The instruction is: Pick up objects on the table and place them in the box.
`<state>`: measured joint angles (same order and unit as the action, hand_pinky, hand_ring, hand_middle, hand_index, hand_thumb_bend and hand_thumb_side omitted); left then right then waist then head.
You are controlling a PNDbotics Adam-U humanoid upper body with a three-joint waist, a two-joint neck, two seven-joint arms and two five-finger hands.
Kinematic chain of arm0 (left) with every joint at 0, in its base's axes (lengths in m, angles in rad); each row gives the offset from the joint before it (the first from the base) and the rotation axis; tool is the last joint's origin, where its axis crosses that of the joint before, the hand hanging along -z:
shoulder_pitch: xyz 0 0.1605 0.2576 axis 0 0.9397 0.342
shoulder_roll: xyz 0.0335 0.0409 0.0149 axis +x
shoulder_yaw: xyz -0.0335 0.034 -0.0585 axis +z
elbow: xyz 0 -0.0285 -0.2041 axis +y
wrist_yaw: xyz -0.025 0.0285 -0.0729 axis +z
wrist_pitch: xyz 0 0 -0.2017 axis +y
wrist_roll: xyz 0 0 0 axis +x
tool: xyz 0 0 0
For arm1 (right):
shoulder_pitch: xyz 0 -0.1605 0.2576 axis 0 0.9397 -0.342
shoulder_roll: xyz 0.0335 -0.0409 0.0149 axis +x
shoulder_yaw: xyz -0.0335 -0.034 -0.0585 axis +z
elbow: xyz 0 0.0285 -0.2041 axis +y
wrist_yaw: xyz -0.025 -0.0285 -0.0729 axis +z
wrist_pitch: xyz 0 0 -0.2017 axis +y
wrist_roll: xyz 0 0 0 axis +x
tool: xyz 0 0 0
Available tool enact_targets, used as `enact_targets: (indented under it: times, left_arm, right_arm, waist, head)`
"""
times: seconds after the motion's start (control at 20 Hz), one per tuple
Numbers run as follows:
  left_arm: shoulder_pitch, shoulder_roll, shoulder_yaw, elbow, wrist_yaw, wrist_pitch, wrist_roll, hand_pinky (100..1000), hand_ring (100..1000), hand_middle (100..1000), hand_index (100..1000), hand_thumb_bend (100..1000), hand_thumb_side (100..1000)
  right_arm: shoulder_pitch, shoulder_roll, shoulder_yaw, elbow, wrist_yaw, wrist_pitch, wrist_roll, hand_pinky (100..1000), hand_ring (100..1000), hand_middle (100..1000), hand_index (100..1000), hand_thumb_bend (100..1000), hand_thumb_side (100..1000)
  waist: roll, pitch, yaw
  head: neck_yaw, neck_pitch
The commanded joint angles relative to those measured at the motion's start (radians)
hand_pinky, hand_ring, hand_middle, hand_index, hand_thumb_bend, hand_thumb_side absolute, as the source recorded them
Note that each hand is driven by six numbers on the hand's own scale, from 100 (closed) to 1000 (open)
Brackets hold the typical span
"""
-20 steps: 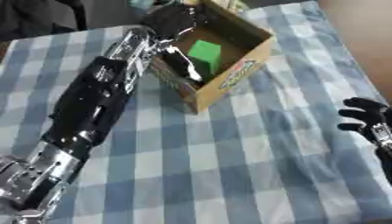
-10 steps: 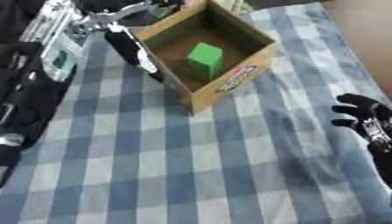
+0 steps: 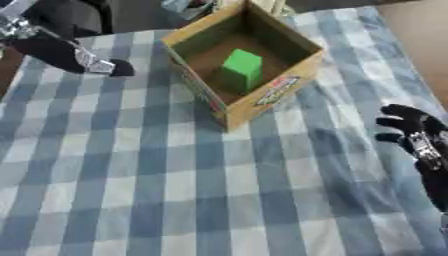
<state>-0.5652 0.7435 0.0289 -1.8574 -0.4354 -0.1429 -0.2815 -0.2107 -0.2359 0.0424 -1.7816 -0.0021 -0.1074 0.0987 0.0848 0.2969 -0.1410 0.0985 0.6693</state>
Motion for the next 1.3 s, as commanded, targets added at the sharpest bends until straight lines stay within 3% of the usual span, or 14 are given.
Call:
enact_targets:
  times: [0.05, 0.1, 0.2, 0.45, 0.8, 1.3]
  left_arm:
    - [0.048, -0.013, 0.061, -0.074, 0.07, 0.031, 0.043, 851, 733, 739, 891, 588, 422]
    - [0.07, -0.029, 0.07, -0.083, 0.091, 0.039, 0.058, 856, 716, 723, 886, 468, 444]
    - [0.127, -0.076, 0.09, -0.098, 0.156, 0.049, 0.108, 861, 709, 715, 882, 411, 462]
    - [0.218, -0.169, 0.107, -0.112, 0.272, 0.05, 0.196, 864, 680, 690, 876, 177, 611]
    - [0.286, -0.296, 0.096, -0.105, 0.369, 0.048, 0.259, 863, 658, 670, 871, 117, 696]
    - [0.317, -0.366, 0.09, -0.068, 0.406, 0.068, 0.282, 861, 637, 650, 863, 100, 774]
  right_arm:
    - [-0.007, -0.019, -0.009, -0.019, 0.005, 0.0, -0.007, 719, 819, 811, 848, 100, 725]
    - [-0.007, -0.018, -0.01, -0.02, 0.005, 0.0, -0.007, 719, 819, 811, 848, 100, 725]
    - [-0.007, -0.017, -0.012, -0.021, 0.005, 0.0, -0.009, 719, 819, 811, 848, 100, 725]
    - [-0.007, -0.015, -0.019, -0.024, 0.003, 0.0, -0.016, 719, 820, 812, 848, 100, 725]
    - [-0.003, -0.012, -0.023, -0.025, 0.006, 0.0, -0.02, 719, 821, 812, 849, 100, 725]
    - [0.0, -0.01, -0.026, -0.028, 0.006, -0.001, -0.022, 719, 822, 813, 849, 100, 724]
  waist:
    - [-0.005, -0.013, 0.004]
    - [-0.006, -0.012, 0.006]
    - [-0.01, -0.01, 0.014]
    - [-0.014, -0.007, 0.023]
    - [-0.025, -0.006, 0.039]
    - [-0.034, -0.008, 0.047]
  head:
    - [-0.004, 0.004]
    - [-0.004, 0.004]
    - [-0.005, 0.005]
    - [0.009, 0.013]
    - [0.018, 0.015]
    - [0.013, 0.019]
